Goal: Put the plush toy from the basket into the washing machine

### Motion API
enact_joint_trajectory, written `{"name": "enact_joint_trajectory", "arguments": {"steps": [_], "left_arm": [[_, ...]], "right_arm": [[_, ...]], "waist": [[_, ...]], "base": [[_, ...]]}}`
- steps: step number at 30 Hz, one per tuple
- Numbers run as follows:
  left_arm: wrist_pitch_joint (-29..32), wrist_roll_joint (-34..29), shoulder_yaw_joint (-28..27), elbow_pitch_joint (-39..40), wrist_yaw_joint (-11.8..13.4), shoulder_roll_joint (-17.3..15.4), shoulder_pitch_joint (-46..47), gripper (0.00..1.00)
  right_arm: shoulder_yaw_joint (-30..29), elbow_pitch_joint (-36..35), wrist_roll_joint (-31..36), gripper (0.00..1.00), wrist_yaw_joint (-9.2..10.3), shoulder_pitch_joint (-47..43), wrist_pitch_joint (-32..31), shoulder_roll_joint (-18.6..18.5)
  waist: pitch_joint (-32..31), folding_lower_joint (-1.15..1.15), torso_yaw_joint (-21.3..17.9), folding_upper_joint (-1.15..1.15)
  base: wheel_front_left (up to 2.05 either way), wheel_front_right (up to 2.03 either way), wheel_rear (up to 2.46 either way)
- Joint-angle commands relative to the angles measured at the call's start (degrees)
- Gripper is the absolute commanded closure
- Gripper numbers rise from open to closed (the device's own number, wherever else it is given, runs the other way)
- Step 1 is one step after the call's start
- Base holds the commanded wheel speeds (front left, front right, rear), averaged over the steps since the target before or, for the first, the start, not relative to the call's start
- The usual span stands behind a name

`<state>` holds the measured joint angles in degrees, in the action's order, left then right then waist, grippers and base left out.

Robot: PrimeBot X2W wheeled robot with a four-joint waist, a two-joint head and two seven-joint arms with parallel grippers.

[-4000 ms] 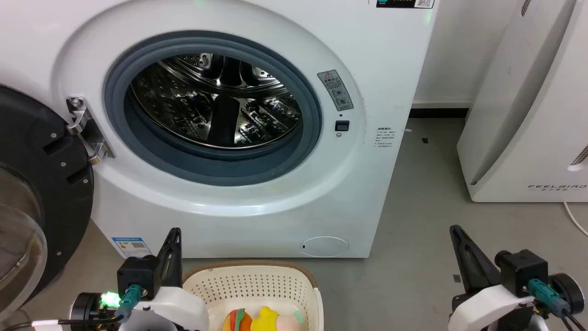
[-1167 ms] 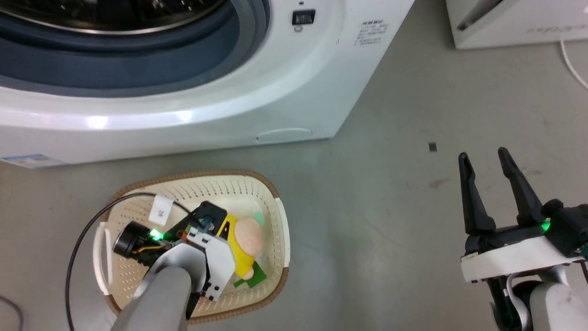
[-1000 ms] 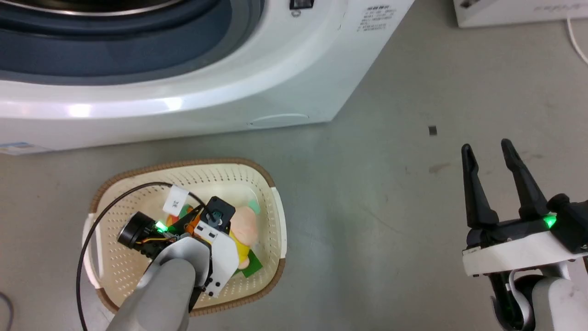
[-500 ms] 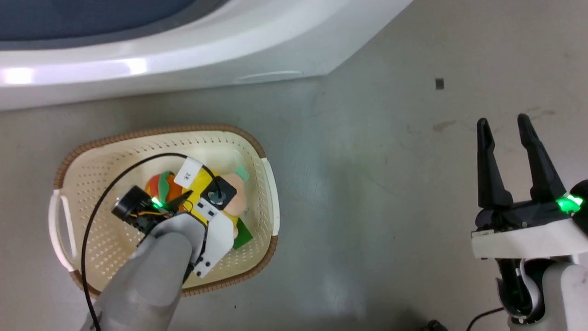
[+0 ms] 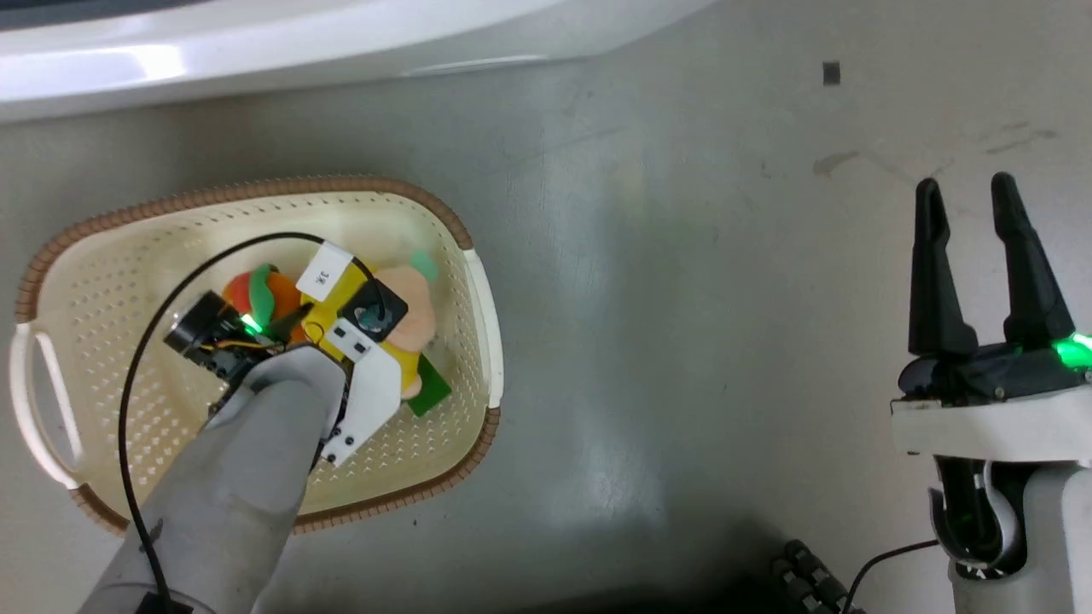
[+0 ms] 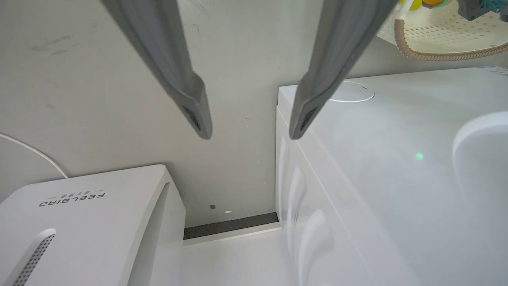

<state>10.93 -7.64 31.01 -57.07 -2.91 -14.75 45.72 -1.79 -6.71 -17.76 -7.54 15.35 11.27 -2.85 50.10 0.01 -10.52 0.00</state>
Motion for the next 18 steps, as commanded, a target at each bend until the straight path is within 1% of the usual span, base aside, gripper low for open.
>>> {"name": "enact_joint_trajectory", "arguments": {"steps": [1,8,12,17,18], "left_arm": [[-0.4,-0.1,1.0,-1.6,0.7,-0.6,2.0,0.00],[-1.4,0.3,3.2,-5.8,1.5,-1.0,5.4,0.00],[-1.9,0.7,4.4,-8.1,2.4,-1.3,7.2,0.00],[-2.1,1.8,5.4,-11.1,2.7,-2.2,9.3,0.00],[-2.1,1.9,5.8,-11.7,2.7,-2.5,9.8,0.08]], "right_arm": [[-0.2,-0.2,-0.8,0.00,0.04,1.6,0.7,0.0],[-0.5,-0.5,-1.7,0.00,0.05,3.2,1.5,0.0],[-0.6,-0.9,-2.0,0.00,0.05,4.2,2.0,0.0],[-1.1,-1.4,-2.7,0.00,0.05,5.2,2.6,0.0],[-1.2,-1.4,-2.8,0.00,0.05,5.4,2.7,0.0]], "waist": [[1.4,0.00,-0.4,0.00],[4.7,0.00,-0.9,0.00],[6.5,-0.01,-1.2,0.00],[8.5,-0.01,-1.8,0.00],[8.9,-0.01,-1.9,0.00]], "base": [[0.00,0.00,0.00],[0.00,0.00,0.00],[0.00,0.00,0.00],[0.00,0.00,0.00],[0.00,0.00,0.00]]}}
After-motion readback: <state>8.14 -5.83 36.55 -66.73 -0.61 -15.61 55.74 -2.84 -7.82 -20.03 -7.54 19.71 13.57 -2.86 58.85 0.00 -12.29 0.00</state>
